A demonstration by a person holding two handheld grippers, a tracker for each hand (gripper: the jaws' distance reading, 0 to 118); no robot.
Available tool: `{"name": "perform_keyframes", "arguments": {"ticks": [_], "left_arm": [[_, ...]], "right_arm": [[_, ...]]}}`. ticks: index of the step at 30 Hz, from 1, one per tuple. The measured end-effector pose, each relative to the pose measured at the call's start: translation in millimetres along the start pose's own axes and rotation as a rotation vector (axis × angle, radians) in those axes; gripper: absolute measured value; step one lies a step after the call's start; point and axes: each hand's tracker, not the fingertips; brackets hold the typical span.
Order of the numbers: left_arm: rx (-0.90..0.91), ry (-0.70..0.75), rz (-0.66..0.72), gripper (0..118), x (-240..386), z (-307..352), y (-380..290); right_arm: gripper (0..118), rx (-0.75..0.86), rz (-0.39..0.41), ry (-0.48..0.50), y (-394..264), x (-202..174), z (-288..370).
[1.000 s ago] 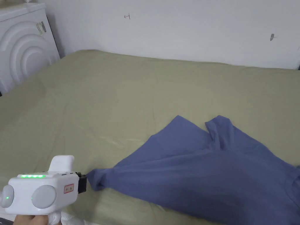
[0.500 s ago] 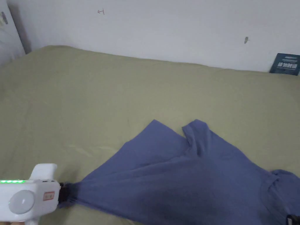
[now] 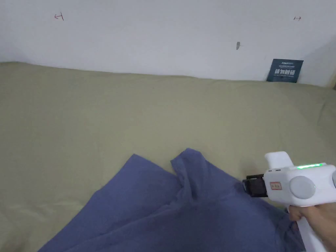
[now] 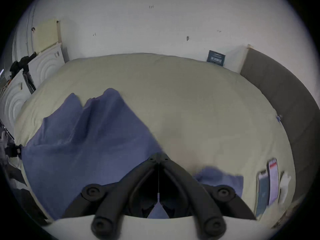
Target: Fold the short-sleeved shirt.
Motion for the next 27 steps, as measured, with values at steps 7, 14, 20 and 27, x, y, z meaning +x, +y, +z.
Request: {"name": "perform_keyframes", "arguments": {"ticks": [7, 14, 20, 27], "left_arm": [[-0.017, 0.012, -0.006, 1, 0, -6, 3], [-0.02, 0.03, -0.031, 1, 5, -4, 4], [0.045, 0.013, -0.016, 1, 7, 31, 13], [0.226, -0.071, -0.082, 0, 36, 115, 71]], "right_arm": [[104, -0.083, 0.104, -0.029, 9, -21, -37], [0, -0.05, 0.055, 0.038, 10, -21, -22], [0, 0.121, 0.064, 0.053, 1, -15, 83], [0, 0.384, 0.027, 0.005, 7, 12, 255]]}}
